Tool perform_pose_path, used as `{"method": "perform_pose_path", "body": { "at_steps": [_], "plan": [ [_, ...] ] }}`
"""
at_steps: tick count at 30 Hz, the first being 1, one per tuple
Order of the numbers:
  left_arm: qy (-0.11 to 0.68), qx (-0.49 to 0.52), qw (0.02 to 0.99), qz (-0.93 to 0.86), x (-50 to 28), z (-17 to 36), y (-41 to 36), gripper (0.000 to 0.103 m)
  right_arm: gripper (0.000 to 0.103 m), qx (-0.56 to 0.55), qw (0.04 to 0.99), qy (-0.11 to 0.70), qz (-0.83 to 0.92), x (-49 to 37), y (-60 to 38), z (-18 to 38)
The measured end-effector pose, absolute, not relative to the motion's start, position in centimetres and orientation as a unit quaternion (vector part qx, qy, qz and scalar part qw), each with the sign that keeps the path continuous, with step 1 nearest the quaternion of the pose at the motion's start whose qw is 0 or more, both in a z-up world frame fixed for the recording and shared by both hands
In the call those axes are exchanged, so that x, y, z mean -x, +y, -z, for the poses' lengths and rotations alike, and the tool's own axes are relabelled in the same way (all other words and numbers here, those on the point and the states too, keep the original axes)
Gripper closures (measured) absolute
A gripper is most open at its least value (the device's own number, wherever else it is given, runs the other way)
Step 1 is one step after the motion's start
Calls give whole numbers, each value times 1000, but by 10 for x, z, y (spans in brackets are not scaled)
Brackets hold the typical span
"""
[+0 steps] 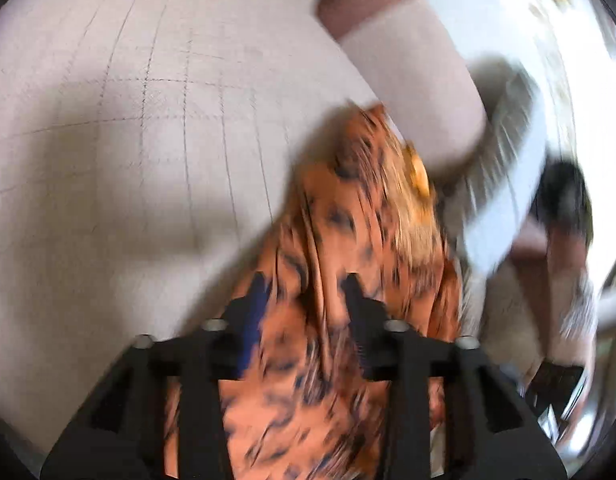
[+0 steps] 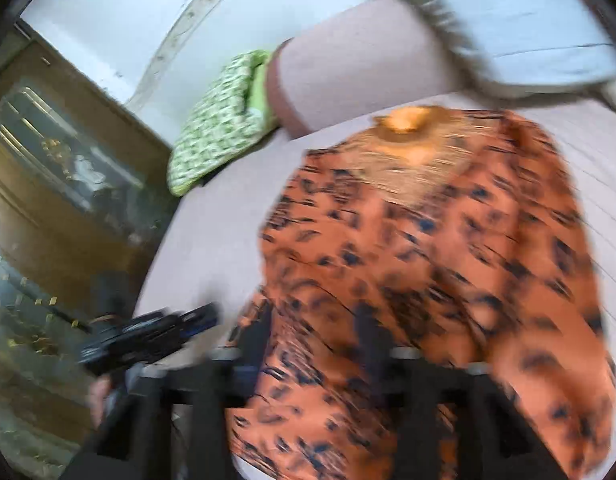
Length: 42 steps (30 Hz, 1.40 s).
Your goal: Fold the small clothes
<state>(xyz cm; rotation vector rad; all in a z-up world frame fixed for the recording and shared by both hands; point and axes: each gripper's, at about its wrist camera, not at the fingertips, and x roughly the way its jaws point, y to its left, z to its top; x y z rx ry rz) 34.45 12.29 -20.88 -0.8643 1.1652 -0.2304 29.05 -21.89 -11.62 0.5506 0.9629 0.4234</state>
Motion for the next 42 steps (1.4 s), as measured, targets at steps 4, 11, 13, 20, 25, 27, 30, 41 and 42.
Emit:
{"method": "perform_pose_path", "body": {
  "at_steps": [4, 11, 13, 20, 25, 27, 30, 41, 42],
  "plan": [
    [540, 433, 715, 96, -389, 235, 123, 57, 54, -260, 791, 495, -250, -365, -191, 125],
    [531, 515, 657, 145, -414, 274, 131, 57, 54, -252, 759, 543, -256, -495, -149, 153],
    [527, 529, 647, 154, -417, 274, 133, 57, 54, -254, 759, 548, -243, -527, -146, 163],
    [513, 536, 649, 169, -424, 273, 124, 92, 72, -275, 739, 581, -200, -605, -129, 223],
    [439, 532, 712, 131, -406, 233, 150, 97, 97, -261, 760, 559, -203, -597, -126, 204],
    [404, 520, 741, 131, -399, 208, 157, 97, 98, -264, 781, 530, -199, -593, -136, 179],
    [412, 485, 765, 103, -403, 205, 152, 97, 98, -251, 810, 494, -193, -593, -139, 149],
    [489, 417, 764, 57, -413, 217, 143, 62, 77, -306, 750, 522, -268, -503, -176, 160],
    [486, 409, 770, 54, -415, 211, 139, 59, 68, -309, 749, 521, -267, -477, -186, 156]
  ]
}}
